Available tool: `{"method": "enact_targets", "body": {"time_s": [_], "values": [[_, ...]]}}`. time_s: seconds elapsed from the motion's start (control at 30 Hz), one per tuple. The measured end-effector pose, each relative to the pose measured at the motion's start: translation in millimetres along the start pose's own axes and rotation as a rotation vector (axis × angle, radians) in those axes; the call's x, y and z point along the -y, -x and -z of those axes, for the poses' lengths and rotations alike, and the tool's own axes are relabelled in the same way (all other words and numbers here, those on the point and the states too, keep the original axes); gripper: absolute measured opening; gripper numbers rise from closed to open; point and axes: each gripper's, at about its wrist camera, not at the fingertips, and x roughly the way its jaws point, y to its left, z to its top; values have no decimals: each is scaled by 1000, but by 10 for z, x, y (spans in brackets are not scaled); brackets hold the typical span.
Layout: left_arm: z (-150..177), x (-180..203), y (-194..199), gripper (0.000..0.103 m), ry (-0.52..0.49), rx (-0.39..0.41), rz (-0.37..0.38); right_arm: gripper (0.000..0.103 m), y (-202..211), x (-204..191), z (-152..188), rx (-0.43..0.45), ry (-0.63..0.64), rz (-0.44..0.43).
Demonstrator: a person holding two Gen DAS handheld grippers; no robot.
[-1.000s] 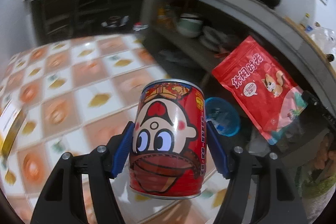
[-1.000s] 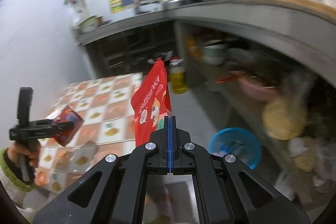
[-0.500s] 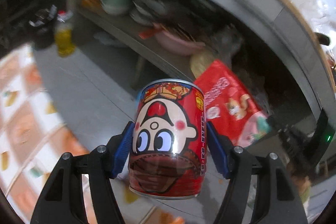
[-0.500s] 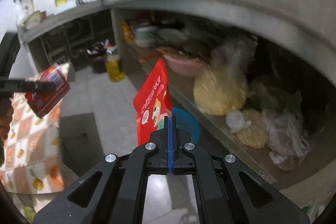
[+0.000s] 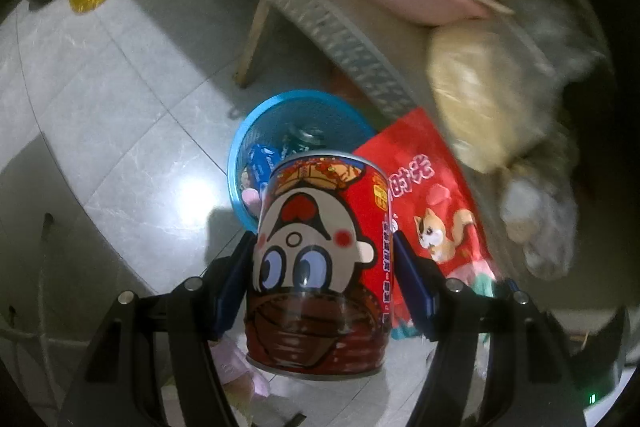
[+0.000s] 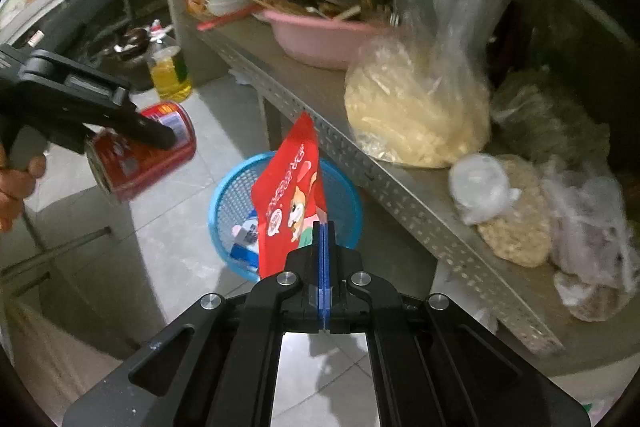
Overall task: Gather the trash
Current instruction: 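Carry the red can and snack bag over to the blue wastebasket, then open both tools to drop the can and snack bag into the wastebasket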
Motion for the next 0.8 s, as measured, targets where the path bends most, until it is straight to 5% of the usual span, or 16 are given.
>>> {"method": "enact_targets", "body": {"time_s": [0.37,0.8], "values": [[-426,-150,-999,65,62,-68,-103,0,-601,-18,-111,-58,-55,40],[-511,-190,-994,78,117,-10,-87,0,-840,-13,-45,-77,-125,22]]}}
